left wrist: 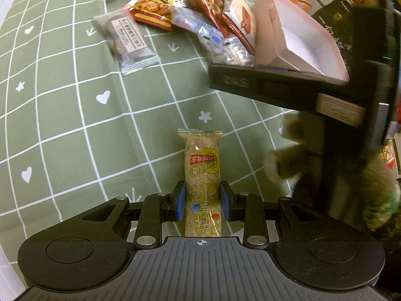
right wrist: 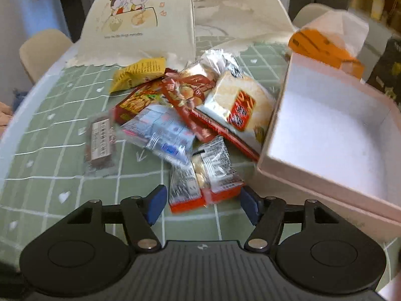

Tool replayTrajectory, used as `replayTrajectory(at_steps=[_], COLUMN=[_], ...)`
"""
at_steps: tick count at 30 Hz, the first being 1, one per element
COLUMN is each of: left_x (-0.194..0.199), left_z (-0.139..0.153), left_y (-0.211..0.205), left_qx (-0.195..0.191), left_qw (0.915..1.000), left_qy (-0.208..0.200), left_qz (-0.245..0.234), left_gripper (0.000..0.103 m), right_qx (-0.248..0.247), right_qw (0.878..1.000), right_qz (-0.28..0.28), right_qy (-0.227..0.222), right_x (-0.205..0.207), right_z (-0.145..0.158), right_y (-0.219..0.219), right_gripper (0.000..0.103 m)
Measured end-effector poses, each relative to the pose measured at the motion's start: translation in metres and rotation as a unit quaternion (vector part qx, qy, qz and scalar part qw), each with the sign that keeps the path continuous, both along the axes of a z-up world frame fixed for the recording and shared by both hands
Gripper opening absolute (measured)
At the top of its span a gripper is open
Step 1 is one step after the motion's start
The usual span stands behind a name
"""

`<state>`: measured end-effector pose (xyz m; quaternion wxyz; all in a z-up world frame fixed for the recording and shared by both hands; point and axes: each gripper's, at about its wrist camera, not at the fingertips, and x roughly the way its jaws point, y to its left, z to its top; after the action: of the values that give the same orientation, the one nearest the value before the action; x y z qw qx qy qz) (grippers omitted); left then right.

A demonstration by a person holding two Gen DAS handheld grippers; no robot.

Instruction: Organize snacks

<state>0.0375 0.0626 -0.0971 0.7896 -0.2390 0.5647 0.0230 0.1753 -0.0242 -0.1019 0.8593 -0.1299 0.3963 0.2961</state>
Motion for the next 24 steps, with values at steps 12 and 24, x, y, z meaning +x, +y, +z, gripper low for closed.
replayTrajectory(at_steps=[12, 24], left_x=[-0.008, -0.004], left_z=[0.000, 0.000], left_y=[0.009, 0.006], left_qx=[-0.003, -0.009], left_qw=[0.9999, 0.9999], left_qy=[0.003, 0.006], left_qz=[0.016, 0.008], left_gripper=[0.033, 0.033], right_qx=[-0.015, -0.054], right_qw=[0.999, 0.977], right_qz=[0.037, -0.095], right_qy=[-0.009, 0.183], right_x=[-0.004, -0.040], right_z=[0.007, 0.010], right_y=[0.011, -0.065], right_gripper=[0.042, 0.054])
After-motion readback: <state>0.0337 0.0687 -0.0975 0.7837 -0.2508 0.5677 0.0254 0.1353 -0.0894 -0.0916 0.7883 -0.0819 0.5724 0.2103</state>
